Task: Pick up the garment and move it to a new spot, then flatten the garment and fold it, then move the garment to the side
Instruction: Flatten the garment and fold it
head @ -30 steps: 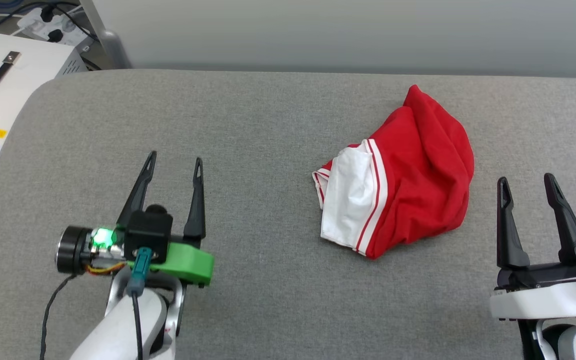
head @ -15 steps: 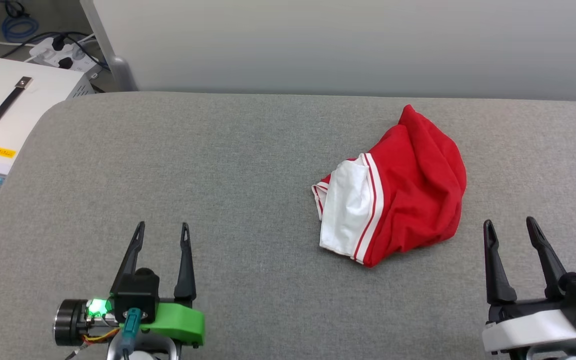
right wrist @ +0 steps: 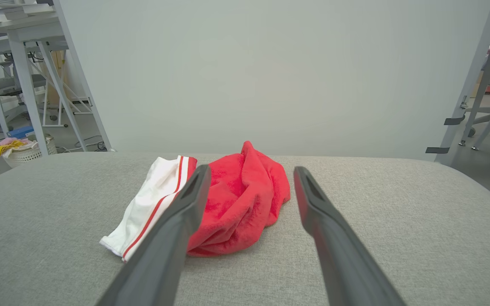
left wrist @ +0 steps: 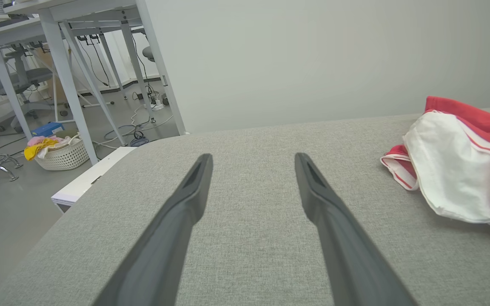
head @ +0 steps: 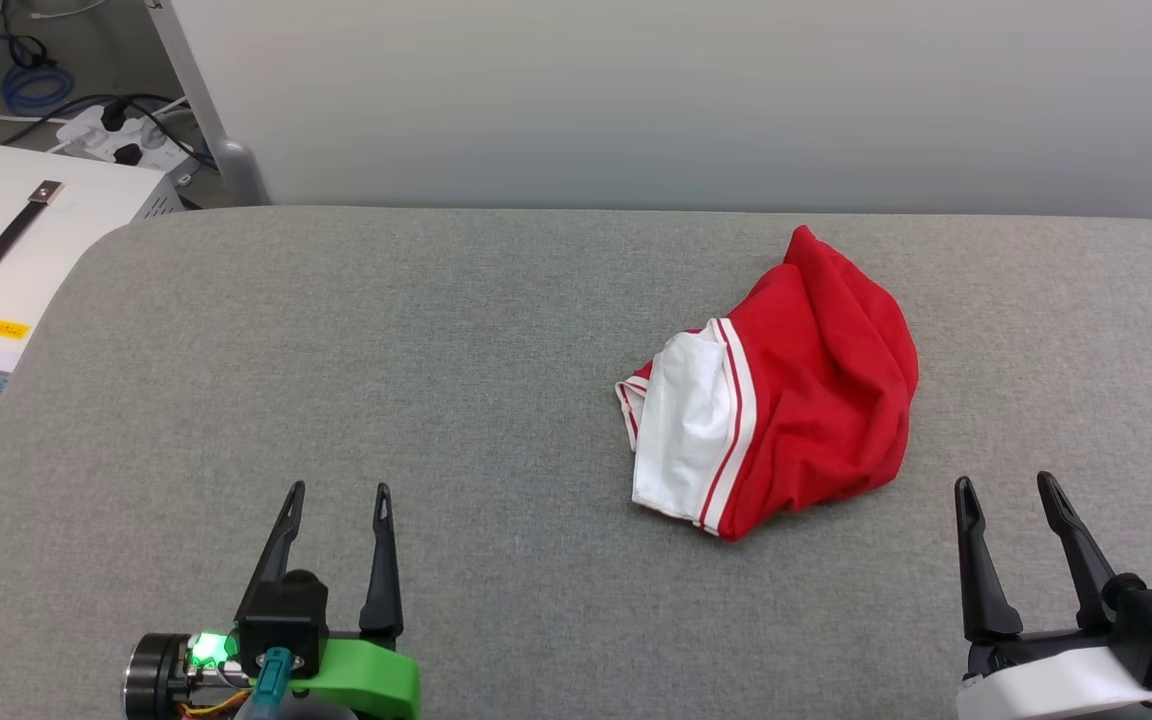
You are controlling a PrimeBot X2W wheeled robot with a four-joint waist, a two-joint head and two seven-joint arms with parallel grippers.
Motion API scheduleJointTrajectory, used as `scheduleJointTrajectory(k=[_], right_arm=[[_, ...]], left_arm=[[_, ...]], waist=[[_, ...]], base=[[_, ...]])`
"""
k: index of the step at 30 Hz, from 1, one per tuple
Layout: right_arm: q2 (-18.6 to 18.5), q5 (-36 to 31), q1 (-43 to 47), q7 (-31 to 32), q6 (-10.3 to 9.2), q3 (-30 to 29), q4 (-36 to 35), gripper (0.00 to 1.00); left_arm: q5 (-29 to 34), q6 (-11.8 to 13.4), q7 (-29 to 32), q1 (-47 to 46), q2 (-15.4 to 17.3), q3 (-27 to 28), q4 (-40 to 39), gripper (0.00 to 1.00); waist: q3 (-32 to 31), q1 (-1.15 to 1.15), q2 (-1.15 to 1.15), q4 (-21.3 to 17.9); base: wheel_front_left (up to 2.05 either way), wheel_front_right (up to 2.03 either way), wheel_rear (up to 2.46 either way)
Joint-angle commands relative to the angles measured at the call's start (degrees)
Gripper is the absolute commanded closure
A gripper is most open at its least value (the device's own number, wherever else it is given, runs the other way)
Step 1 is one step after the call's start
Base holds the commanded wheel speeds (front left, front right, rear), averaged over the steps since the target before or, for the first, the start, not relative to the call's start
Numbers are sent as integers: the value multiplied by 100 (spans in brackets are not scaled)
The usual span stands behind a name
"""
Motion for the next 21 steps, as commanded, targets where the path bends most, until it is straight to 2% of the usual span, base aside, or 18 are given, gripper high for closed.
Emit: scheduleJointTrajectory(k=[1,14,18,21], right_arm=[[-7,67,72,-13,-4,6,13,0],[-7,64,30,-13,-4,26,-8,0],[-7,57,-47,-13,-4,3,-37,0],[-7,38,-97,-13,-4,-4,-58,0]], left_arm=[[78,-47,-32,103,-54,55,16,0],[359,-366,-32,79,-196,329,117,0],[434,-533,-32,-297,-164,350,15,0],[463,-755,-32,-806,-123,329,-103,0]], waist=[[3,0,0,-2],[41,0,0,-11],[114,0,0,3],[194,0,0,35]], base=[[0,0,0],[0,0,0],[0,0,0],[0,0,0]])
